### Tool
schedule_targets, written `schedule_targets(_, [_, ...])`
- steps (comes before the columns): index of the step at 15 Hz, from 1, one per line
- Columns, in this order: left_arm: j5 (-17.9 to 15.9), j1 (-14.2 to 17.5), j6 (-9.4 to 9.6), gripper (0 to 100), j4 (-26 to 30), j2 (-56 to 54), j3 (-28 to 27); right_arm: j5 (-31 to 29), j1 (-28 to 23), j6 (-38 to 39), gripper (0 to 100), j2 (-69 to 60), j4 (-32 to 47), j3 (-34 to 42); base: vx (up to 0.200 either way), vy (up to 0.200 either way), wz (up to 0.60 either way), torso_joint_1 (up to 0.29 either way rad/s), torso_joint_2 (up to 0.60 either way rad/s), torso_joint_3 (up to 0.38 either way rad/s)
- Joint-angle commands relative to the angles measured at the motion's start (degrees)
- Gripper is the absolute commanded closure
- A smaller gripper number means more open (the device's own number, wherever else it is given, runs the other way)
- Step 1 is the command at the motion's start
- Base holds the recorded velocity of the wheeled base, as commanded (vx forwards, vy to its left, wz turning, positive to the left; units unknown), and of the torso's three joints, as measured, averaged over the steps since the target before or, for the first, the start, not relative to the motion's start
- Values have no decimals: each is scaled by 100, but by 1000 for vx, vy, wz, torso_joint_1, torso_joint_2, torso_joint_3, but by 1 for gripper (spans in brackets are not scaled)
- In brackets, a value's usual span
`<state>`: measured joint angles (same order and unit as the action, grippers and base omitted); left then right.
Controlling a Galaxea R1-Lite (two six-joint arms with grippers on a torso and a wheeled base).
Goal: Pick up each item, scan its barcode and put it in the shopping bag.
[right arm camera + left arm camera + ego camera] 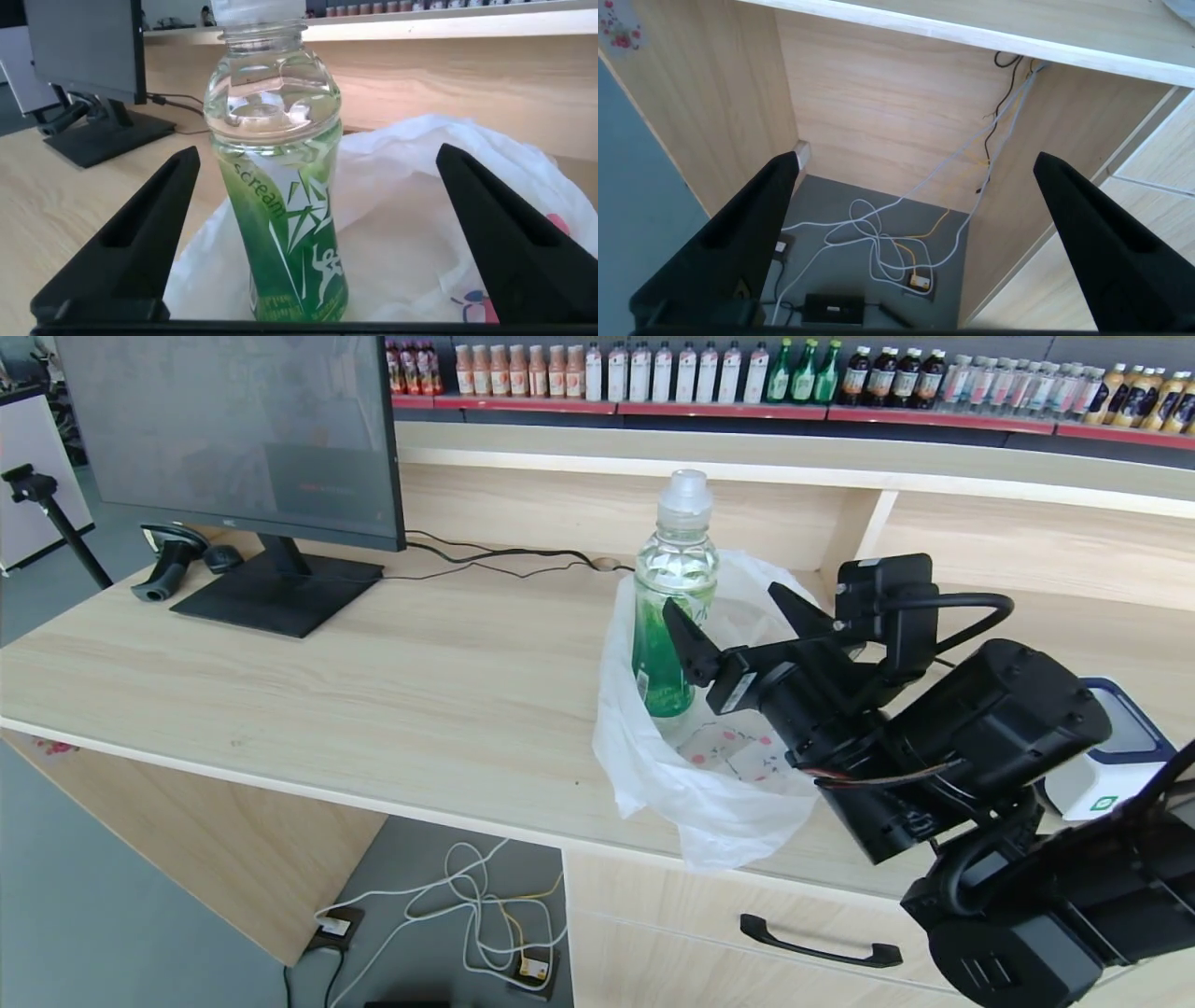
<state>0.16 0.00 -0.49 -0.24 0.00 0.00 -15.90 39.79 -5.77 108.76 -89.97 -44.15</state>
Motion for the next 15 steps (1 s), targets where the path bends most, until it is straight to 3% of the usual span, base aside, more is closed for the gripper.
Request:
schedule_targets(1, [2, 0, -4, 0, -2, 0, 0, -1, 2, 23, 0, -171, -3, 82, 0, 0, 0, 0, 0, 0])
schedule_targets(15, [2, 0, -4, 0, -2, 0, 0, -1, -112, 67, 0, -567, -3, 548, 0, 0, -600, 2, 1, 2])
